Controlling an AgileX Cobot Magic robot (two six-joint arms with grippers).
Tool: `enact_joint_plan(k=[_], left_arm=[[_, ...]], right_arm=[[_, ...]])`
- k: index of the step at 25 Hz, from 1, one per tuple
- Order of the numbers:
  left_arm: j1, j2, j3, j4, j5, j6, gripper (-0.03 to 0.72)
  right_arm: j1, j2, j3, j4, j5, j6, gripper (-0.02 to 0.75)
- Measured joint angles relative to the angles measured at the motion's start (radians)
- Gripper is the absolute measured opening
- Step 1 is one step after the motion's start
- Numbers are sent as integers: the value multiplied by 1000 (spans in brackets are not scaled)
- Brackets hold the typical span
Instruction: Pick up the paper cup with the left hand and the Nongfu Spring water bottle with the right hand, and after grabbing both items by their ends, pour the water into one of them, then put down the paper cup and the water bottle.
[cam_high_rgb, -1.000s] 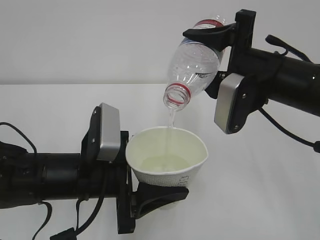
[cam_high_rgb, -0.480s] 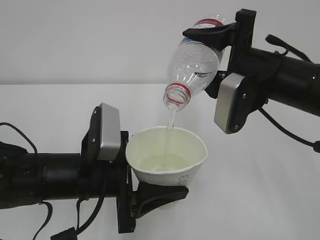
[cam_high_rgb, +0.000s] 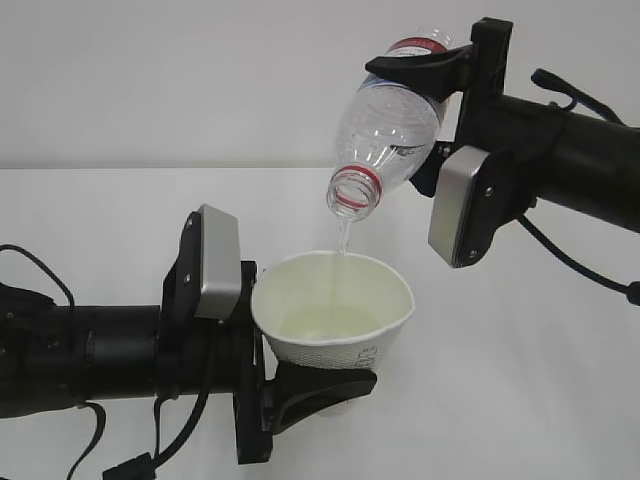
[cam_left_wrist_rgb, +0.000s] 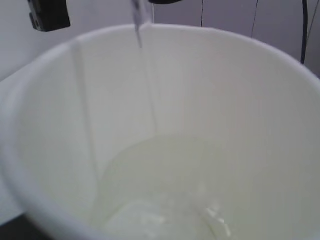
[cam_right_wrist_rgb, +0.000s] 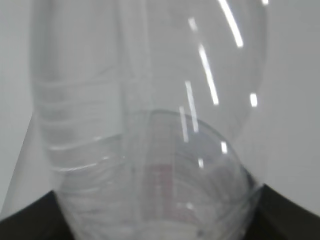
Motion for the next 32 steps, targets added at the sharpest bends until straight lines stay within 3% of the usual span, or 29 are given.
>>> enact_joint_plan(k=[32], left_arm=[[0, 0, 0, -19, 2, 0, 501]], right_arm=[[0, 0, 0, 1, -8, 0, 495]])
